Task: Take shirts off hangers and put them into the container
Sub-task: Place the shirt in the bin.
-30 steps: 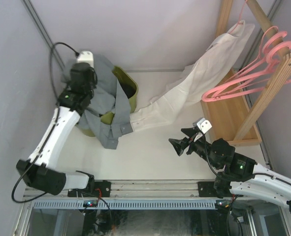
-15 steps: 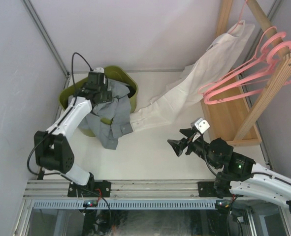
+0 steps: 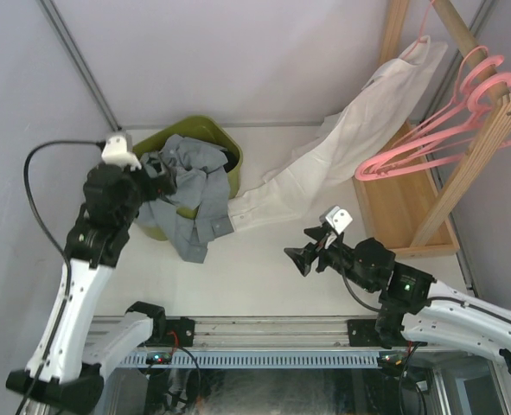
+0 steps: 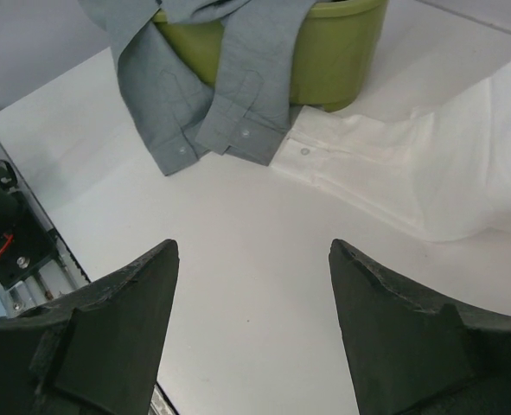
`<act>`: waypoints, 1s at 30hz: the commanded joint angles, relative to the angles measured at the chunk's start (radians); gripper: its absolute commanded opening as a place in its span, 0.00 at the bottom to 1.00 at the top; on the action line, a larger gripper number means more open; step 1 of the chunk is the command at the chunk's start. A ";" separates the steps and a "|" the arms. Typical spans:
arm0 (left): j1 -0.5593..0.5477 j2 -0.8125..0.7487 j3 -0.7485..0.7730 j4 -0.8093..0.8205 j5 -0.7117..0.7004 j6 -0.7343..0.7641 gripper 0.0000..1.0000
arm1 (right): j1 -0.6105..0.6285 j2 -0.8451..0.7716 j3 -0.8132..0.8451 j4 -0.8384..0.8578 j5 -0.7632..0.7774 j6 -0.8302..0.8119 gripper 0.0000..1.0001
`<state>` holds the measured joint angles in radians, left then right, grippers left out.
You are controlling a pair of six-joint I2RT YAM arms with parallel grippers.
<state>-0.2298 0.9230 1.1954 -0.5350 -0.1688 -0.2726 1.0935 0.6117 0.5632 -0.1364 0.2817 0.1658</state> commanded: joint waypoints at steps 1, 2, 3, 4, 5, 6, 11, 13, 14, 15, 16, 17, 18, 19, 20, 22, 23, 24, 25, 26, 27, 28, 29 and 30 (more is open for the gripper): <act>-0.002 -0.174 -0.205 -0.054 0.074 -0.132 0.95 | -0.004 0.075 -0.003 0.115 -0.105 -0.026 0.69; -0.002 -0.232 -0.242 -0.078 0.072 -0.156 0.94 | -0.004 0.103 -0.002 0.134 -0.116 -0.023 0.69; -0.002 -0.277 -0.273 -0.102 0.071 -0.181 0.93 | -0.003 0.122 0.000 0.149 -0.125 -0.016 0.69; -0.002 -0.315 -0.304 -0.121 0.075 -0.201 0.92 | -0.003 0.138 0.004 0.161 -0.133 -0.010 0.69; -0.001 -0.352 -0.330 -0.142 0.087 -0.218 0.91 | -0.003 0.155 0.007 0.174 -0.137 -0.002 0.69; -0.001 -0.385 -0.351 -0.167 0.099 -0.236 0.91 | -0.003 0.168 0.011 0.189 -0.142 0.003 0.69; -0.002 -0.493 -0.431 -0.280 0.109 -0.308 0.91 | -0.003 0.208 0.028 0.198 -0.139 0.015 0.69; -0.002 -0.510 -0.470 -0.294 0.111 -0.353 0.90 | -0.003 0.208 0.027 0.194 -0.131 0.017 0.69; -0.005 -0.515 -0.497 -0.287 0.117 -0.378 0.90 | -0.002 0.207 0.028 0.189 -0.127 0.017 0.69; -0.013 -0.519 -0.523 -0.277 0.112 -0.392 0.89 | -0.003 0.205 0.027 0.182 -0.120 0.017 0.69; -0.028 -0.518 -0.548 -0.263 0.099 -0.432 0.90 | -0.003 0.200 0.028 0.175 -0.114 0.018 0.69; -0.052 -0.515 -0.570 -0.242 0.078 -0.461 0.90 | -0.003 0.196 0.027 0.169 -0.107 0.019 0.69; -0.089 -0.508 -0.588 -0.212 0.058 -0.498 0.90 | -0.002 0.192 0.027 0.160 -0.098 0.021 0.69; -0.156 -0.495 -0.604 -0.181 0.018 -0.531 0.91 | -0.003 0.187 0.028 0.154 -0.092 0.022 0.69; -0.227 -0.473 -0.613 -0.169 -0.058 -0.563 0.92 | -0.003 0.184 0.027 0.149 -0.085 0.024 0.69; -0.395 -0.397 -0.614 -0.170 -0.220 -0.639 0.97 | -0.004 0.178 0.028 0.143 -0.078 0.022 0.69; -0.463 -0.359 -0.611 -0.172 -0.271 -0.674 0.99 | -0.004 0.175 0.028 0.139 -0.074 0.022 0.69; -0.496 -0.326 -0.618 -0.167 -0.317 -0.708 1.00 | -0.004 0.169 0.029 0.136 -0.072 0.023 0.69; -0.515 -0.292 -0.638 -0.153 -0.369 -0.730 1.00 | -0.005 0.164 0.027 0.133 -0.070 0.024 0.69; -0.521 -0.273 -0.668 -0.129 -0.408 -0.754 1.00 | -0.006 0.160 0.026 0.127 -0.069 0.024 0.69; -0.522 -0.255 -0.700 -0.090 -0.431 -0.761 1.00 | -0.006 0.159 0.027 0.122 -0.067 0.024 0.69; -0.522 -0.236 -0.737 0.001 -0.437 -0.761 1.00 | -0.006 0.157 0.028 0.119 -0.067 0.024 0.69; -0.522 -0.207 -0.766 0.072 -0.434 -0.763 1.00 | -0.005 0.157 0.026 0.116 -0.067 0.023 0.69; -0.522 -0.170 -0.781 0.119 -0.439 -0.768 1.00 | -0.007 0.157 0.027 0.114 -0.068 0.021 0.69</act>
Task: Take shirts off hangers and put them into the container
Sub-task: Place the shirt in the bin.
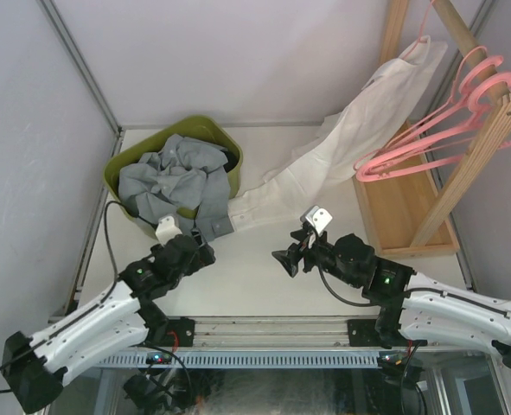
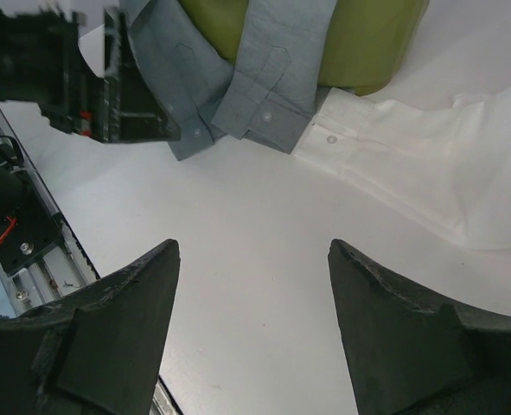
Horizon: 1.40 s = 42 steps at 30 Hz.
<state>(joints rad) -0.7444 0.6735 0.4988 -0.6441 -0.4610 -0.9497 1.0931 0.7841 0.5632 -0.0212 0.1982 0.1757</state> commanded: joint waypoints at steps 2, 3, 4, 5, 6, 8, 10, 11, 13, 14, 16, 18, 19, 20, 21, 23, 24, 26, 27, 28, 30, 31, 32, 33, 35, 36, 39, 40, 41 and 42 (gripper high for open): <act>-0.007 0.174 -0.077 0.280 -0.182 -0.098 1.00 | -0.006 -0.018 0.029 -0.006 0.012 0.004 0.69; -0.007 0.223 -0.063 0.288 -0.207 -0.111 1.00 | -0.007 -0.021 0.027 -0.009 0.012 0.004 0.69; -0.007 0.279 -0.049 0.295 -0.232 -0.120 1.00 | -0.007 -0.025 0.027 -0.013 0.016 0.005 0.69; -0.007 0.329 -0.030 0.295 -0.259 -0.131 1.00 | -0.007 -0.028 0.028 -0.017 0.020 0.006 0.69; -0.007 0.372 -0.015 0.295 -0.284 -0.138 1.00 | -0.007 -0.033 0.027 -0.023 0.023 0.008 0.69; -0.009 0.448 0.004 0.308 -0.330 -0.149 1.00 | -0.007 -0.040 0.026 -0.034 0.030 0.014 0.70; -0.009 0.508 0.009 0.329 -0.363 -0.162 1.00 | -0.007 -0.046 0.026 -0.045 0.033 0.015 0.70; -0.009 0.538 0.012 0.329 -0.377 -0.183 1.00 | -0.006 -0.048 0.027 -0.050 0.035 0.014 0.70; -0.008 0.594 0.020 0.337 -0.402 -0.204 1.00 | -0.007 -0.054 0.026 -0.059 0.036 0.012 0.70; -0.007 0.613 0.025 0.347 -0.415 -0.212 1.00 | -0.007 -0.055 0.027 -0.063 0.038 0.012 0.69; -0.007 0.641 0.035 0.400 -0.422 -0.185 1.00 | -0.008 -0.059 0.027 -0.069 0.041 0.011 0.70; -0.007 0.659 0.041 0.483 -0.406 -0.119 1.00 | -0.009 -0.060 0.026 -0.069 0.041 0.010 0.70; -0.007 0.663 0.044 0.506 -0.399 -0.099 1.00 | -0.010 -0.059 0.027 -0.069 0.039 0.009 0.70; -0.007 0.665 0.048 0.519 -0.398 -0.094 1.00 | -0.010 -0.059 0.028 -0.069 0.039 0.008 0.70; -0.007 0.662 0.049 0.531 -0.398 -0.089 1.00 | -0.009 -0.059 0.027 -0.070 0.038 0.007 0.70; -0.007 0.648 0.041 0.544 -0.405 -0.111 1.00 | -0.010 -0.060 0.026 -0.076 0.038 0.009 0.70; -0.007 0.637 0.031 0.546 -0.412 -0.140 1.00 | -0.010 -0.060 0.027 -0.078 0.039 0.011 0.70; -0.001 0.632 0.023 0.544 -0.421 -0.184 1.00 | -0.009 -0.060 0.027 -0.081 0.038 0.012 0.70; 0.006 0.646 0.032 0.536 -0.412 -0.194 1.00 | -0.010 -0.058 0.027 -0.080 0.037 0.011 0.70; 0.016 0.670 0.053 0.514 -0.398 -0.204 1.00 | -0.010 -0.056 0.027 -0.079 0.035 0.011 0.70; 0.023 0.745 0.108 0.443 -0.389 -0.222 1.00 | -0.010 -0.054 0.026 -0.074 0.030 0.007 0.70; 0.023 0.776 0.132 0.417 -0.396 -0.236 1.00 | -0.010 -0.053 0.026 -0.071 0.028 0.005 0.70; 0.024 0.800 0.154 0.411 -0.393 -0.245 1.00 | -0.010 -0.052 0.026 -0.069 0.027 0.004 0.70; 0.024 0.818 0.159 0.418 -0.388 -0.244 0.99 | -0.009 -0.054 0.028 -0.069 0.026 0.002 0.70; 0.024 0.843 0.167 0.428 -0.378 -0.240 0.93 | -0.010 -0.060 0.028 -0.073 0.027 0.002 0.70; 0.023 0.854 0.166 0.426 -0.378 -0.235 0.87 | -0.009 -0.065 0.026 -0.079 0.030 0.003 0.70; 0.022 0.854 0.131 0.412 -0.390 -0.257 0.75 | -0.011 -0.081 0.027 -0.093 0.037 0.007 0.70; 0.021 0.853 0.112 0.427 -0.390 -0.258 0.73 | -0.011 -0.089 0.027 -0.095 0.037 0.011 0.70; 0.022 0.856 0.098 0.436 -0.392 -0.257 0.70 | -0.012 -0.097 0.027 -0.096 0.039 0.011 0.70; 0.022 0.859 0.091 0.440 -0.394 -0.249 0.65 | -0.011 -0.102 0.027 -0.098 0.042 0.010 0.70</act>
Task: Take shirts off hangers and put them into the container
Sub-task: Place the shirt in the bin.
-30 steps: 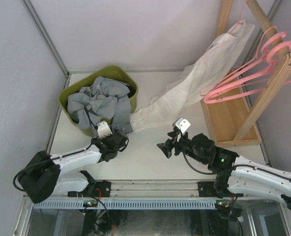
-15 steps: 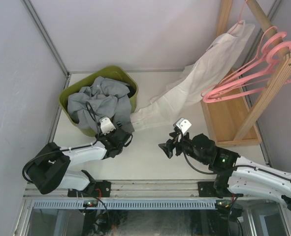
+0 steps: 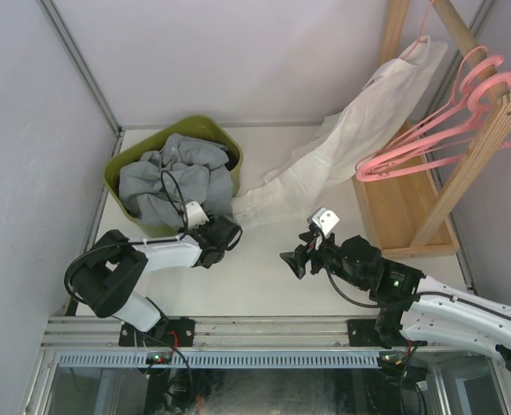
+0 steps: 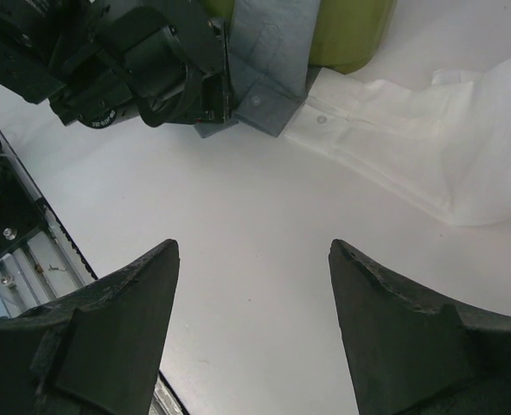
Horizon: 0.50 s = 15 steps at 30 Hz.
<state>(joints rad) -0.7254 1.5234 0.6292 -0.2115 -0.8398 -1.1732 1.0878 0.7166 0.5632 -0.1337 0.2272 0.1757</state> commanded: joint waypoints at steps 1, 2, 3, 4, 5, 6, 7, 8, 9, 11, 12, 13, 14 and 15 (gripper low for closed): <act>0.003 0.018 -0.041 0.008 -0.016 -0.017 0.61 | -0.006 -0.039 0.026 0.014 0.016 0.010 0.70; 0.003 0.026 -0.042 0.007 -0.019 -0.013 0.58 | -0.006 -0.041 0.026 0.014 0.018 0.007 0.70; 0.003 0.034 -0.042 0.008 -0.020 -0.004 0.54 | -0.007 -0.042 0.027 0.014 0.021 0.007 0.70; 0.003 0.042 -0.042 0.009 -0.021 0.004 0.50 | -0.008 -0.042 0.027 0.014 0.021 0.004 0.70; 0.003 0.048 -0.042 0.011 -0.022 0.016 0.45 | -0.008 -0.043 0.026 0.013 0.021 0.003 0.70; 0.002 0.050 -0.042 0.017 -0.022 0.036 0.41 | -0.007 -0.043 0.026 0.012 0.021 0.002 0.70; 0.002 0.050 -0.041 0.019 -0.022 0.049 0.37 | -0.008 -0.043 0.026 0.010 0.020 0.004 0.70; 0.001 0.046 -0.041 0.022 -0.022 0.063 0.35 | -0.007 -0.043 0.026 0.007 0.020 0.005 0.70; 0.001 0.041 -0.042 0.027 -0.021 0.081 0.30 | -0.008 -0.043 0.027 0.004 0.019 0.006 0.70; -0.001 0.019 -0.042 0.038 -0.019 0.121 0.21 | -0.007 -0.043 0.026 -0.001 0.018 0.011 0.70; -0.003 0.003 -0.042 0.044 -0.019 0.145 0.13 | -0.008 -0.044 0.027 -0.001 0.018 0.014 0.70; -0.005 -0.012 -0.042 0.048 -0.020 0.171 0.06 | -0.008 -0.044 0.027 -0.003 0.020 0.016 0.70; -0.007 -0.030 -0.042 0.050 -0.023 0.190 0.01 | -0.007 -0.045 0.027 -0.003 0.020 0.018 0.70; -0.009 -0.048 -0.042 0.052 -0.025 0.220 0.00 | -0.008 -0.045 0.028 -0.002 0.020 0.019 0.70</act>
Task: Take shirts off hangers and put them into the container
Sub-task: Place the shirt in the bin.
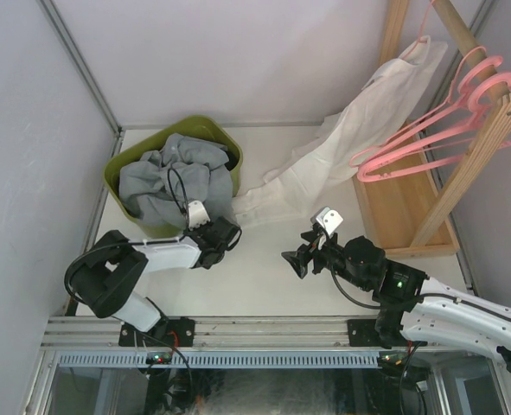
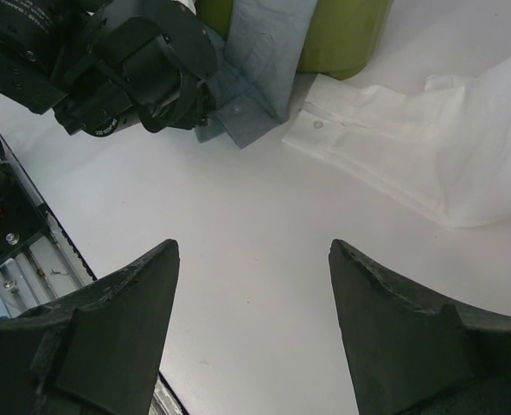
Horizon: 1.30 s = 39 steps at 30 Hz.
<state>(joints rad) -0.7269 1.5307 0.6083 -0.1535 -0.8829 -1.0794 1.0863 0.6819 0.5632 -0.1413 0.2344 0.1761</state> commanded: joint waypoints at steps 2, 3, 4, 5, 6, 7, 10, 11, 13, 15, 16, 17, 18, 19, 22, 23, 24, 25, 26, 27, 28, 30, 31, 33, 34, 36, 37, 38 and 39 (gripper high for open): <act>-0.010 -0.101 -0.021 -0.004 0.013 0.170 0.00 | -0.006 -0.011 0.026 0.006 0.013 0.020 0.70; -0.011 -0.128 -0.022 -0.005 0.012 0.189 0.00 | -0.006 -0.013 0.026 0.008 0.013 0.020 0.70; -0.016 -0.173 -0.020 -0.006 0.016 0.211 0.00 | -0.006 -0.014 0.027 0.008 0.013 0.019 0.70; -0.020 -0.209 -0.018 -0.006 0.025 0.237 0.00 | -0.006 -0.015 0.028 0.007 0.014 0.019 0.70; -0.027 -0.253 -0.013 -0.003 0.038 0.273 0.00 | -0.006 -0.017 0.026 0.006 0.014 0.019 0.70; -0.035 -0.298 -0.007 -0.003 0.050 0.303 0.00 | -0.006 -0.016 0.027 0.006 0.014 0.018 0.70; -0.040 -0.436 0.023 0.009 0.135 0.415 0.00 | -0.006 -0.016 0.027 0.004 0.017 0.017 0.70; -0.040 -0.476 0.039 0.007 0.161 0.459 0.00 | -0.006 -0.016 0.027 0.005 0.017 0.019 0.70; -0.040 -0.537 0.091 0.002 0.205 0.541 0.00 | -0.006 -0.015 0.026 0.006 0.017 0.021 0.70; -0.037 -0.567 0.172 -0.025 0.212 0.619 0.00 | -0.006 -0.013 0.027 0.010 0.013 0.025 0.70; -0.027 -0.570 0.215 -0.037 0.222 0.660 0.00 | -0.006 -0.013 0.027 0.012 0.012 0.026 0.70; -0.006 -0.564 0.263 -0.052 0.238 0.691 0.00 | -0.005 -0.013 0.026 0.013 0.010 0.026 0.70; 0.026 -0.556 0.313 -0.071 0.270 0.721 0.00 | -0.006 -0.013 0.026 0.014 0.009 0.026 0.70; 0.065 -0.543 0.359 -0.092 0.307 0.731 0.00 | -0.006 -0.014 0.027 0.015 0.008 0.026 0.70; 0.177 -0.512 0.462 -0.073 0.371 0.771 0.00 | -0.006 -0.022 0.028 0.013 0.006 0.028 0.70; 0.206 -0.499 0.485 -0.058 0.373 0.790 0.00 | -0.006 -0.026 0.027 0.010 0.009 0.032 0.70; 0.230 -0.474 0.512 -0.058 0.379 0.803 0.00 | -0.006 -0.031 0.027 0.006 0.011 0.036 0.70; 0.281 -0.440 0.554 -0.084 0.391 0.805 0.00 | -0.006 -0.037 0.026 0.002 0.012 0.038 0.70; 0.308 -0.403 0.591 -0.108 0.384 0.800 0.00 | -0.006 -0.042 0.028 -0.003 0.015 0.041 0.70; 0.325 -0.364 0.614 -0.113 0.365 0.799 0.00 | -0.004 -0.048 0.028 -0.006 0.016 0.044 0.69; 0.342 -0.328 0.618 -0.105 0.361 0.797 0.00 | -0.004 -0.054 0.027 -0.011 0.018 0.049 0.69; 0.371 -0.233 0.630 -0.120 0.433 0.769 0.00 | -0.005 -0.065 0.027 -0.021 0.024 0.063 0.70; 0.378 -0.190 0.632 -0.133 0.464 0.741 0.00 | -0.005 -0.070 0.026 -0.026 0.027 0.069 0.70; 0.379 -0.109 0.607 -0.142 0.517 0.704 0.00 | -0.003 -0.079 0.027 -0.036 0.029 0.079 0.70; 0.379 -0.083 0.582 -0.136 0.531 0.670 0.00 | -0.003 -0.081 0.028 -0.040 0.031 0.080 0.69; 0.380 -0.050 0.496 -0.075 0.590 0.632 0.00 | -0.003 -0.091 0.027 -0.049 0.031 0.083 0.69; 0.379 -0.029 0.470 -0.067 0.613 0.622 0.01 | -0.002 -0.094 0.026 -0.054 0.033 0.084 0.69; 0.380 -0.010 0.458 -0.076 0.639 0.615 0.02 | -0.003 -0.096 0.026 -0.056 0.035 0.084 0.69; 0.378 0.001 0.448 -0.080 0.659 0.609 0.05 | -0.002 -0.097 0.028 -0.059 0.036 0.082 0.69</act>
<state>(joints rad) -0.3519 1.4998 1.1225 -0.2317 -0.3565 -0.4023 1.0863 0.6022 0.5632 -0.1978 0.2523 0.2325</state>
